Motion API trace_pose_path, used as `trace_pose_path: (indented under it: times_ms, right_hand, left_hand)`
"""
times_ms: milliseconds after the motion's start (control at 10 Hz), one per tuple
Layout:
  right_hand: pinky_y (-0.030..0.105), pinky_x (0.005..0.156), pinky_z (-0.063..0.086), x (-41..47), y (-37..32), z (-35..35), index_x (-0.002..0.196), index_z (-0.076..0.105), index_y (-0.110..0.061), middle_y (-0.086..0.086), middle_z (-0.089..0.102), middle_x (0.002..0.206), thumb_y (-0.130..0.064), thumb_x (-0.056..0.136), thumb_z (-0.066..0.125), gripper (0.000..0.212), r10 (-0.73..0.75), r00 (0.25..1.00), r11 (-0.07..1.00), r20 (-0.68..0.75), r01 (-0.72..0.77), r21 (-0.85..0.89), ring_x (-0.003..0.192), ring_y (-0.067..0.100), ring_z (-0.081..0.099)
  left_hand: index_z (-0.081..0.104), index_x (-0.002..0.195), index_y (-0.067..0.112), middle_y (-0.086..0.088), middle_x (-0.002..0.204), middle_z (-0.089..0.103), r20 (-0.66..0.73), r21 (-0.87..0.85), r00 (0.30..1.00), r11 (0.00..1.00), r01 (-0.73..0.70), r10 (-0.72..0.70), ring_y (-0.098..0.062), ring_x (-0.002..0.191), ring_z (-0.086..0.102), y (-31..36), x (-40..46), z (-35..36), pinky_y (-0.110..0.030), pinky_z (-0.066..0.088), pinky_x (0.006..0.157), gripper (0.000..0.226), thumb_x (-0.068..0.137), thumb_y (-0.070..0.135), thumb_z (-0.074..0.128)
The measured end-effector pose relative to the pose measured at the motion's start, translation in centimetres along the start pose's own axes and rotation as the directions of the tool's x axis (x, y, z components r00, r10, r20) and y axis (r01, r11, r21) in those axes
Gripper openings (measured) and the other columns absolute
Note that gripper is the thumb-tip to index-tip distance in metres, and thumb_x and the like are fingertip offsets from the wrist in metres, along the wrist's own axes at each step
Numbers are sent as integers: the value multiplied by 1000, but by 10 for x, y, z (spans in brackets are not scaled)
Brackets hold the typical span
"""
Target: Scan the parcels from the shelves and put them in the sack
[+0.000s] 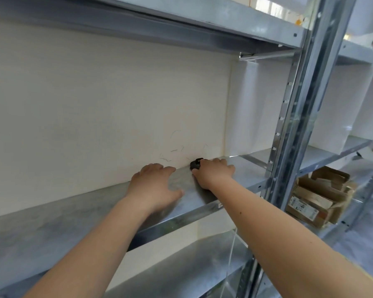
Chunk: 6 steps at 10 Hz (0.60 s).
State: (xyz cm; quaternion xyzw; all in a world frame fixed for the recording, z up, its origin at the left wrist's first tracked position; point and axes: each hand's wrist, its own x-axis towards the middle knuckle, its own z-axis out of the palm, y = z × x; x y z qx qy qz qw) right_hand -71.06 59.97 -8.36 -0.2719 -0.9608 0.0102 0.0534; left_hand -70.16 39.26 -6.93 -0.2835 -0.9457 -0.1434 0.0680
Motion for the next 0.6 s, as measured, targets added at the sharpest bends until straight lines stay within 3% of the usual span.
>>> trace_pose_path:
  times_ms: [300, 400, 500, 600]
  right_hand:
    - [50, 96, 36, 4, 5, 1, 142, 50, -28, 9, 53, 139, -58, 97, 36, 56, -12, 1000, 999, 19, 12, 31, 131, 34, 42]
    - [47, 91, 35, -1, 10, -4, 134, 54, -28, 9, 55, 134, -57, 92, 47, 52, -48, 999, 992, 25, 44, 122, 128, 34, 43]
    - [46, 86, 34, -22, 18, -7, 130, 56, -27, 9, 55, 128, -53, 88, 53, 49, -107, 991, 972, -76, 121, 204, 123, 35, 46]
    - [44, 91, 39, -47, 26, -8, 138, 55, -27, 10, 56, 128, -50, 89, 54, 54, -190, 965, 949, -182, 228, 218, 122, 36, 48]
  left_hand:
    - [31, 159, 44, 3, 161, 40, 28, -51, 998, 997, 64, -63, -25, 146, 38, 5, 9, 4, -42, 36, 114, 88, 82, 64, 67]
    - [25, 161, 45, 2, 161, 39, 20, -82, 998, 995, 63, -62, -26, 144, 42, 8, 7, 7, -42, 38, 112, 90, 82, 62, 67]
    - [25, 161, 43, 1, 160, 41, -28, -89, 998, 994, 61, -64, -27, 142, 44, 12, -3, 12, -42, 42, 112, 90, 83, 63, 65]
    - [28, 161, 42, 1, 160, 42, -79, -104, 996, 994, 36, -44, -26, 143, 44, 19, -10, 8, -43, 43, 112, 89, 84, 65, 66]
